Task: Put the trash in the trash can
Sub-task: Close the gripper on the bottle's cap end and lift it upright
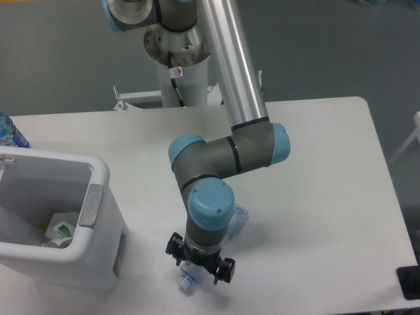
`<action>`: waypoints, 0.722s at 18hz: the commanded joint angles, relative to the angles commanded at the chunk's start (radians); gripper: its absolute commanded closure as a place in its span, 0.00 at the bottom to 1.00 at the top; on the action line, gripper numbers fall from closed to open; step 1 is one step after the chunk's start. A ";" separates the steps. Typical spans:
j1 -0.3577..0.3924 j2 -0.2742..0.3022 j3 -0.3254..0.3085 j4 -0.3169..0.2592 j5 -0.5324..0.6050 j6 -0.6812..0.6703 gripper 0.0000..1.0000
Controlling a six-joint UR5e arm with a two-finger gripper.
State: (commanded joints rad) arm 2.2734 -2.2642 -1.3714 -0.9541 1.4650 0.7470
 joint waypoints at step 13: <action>-0.020 -0.032 0.003 0.011 0.087 0.032 0.00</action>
State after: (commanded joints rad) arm 2.2534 -2.2964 -1.3683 -0.9434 1.5524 0.7793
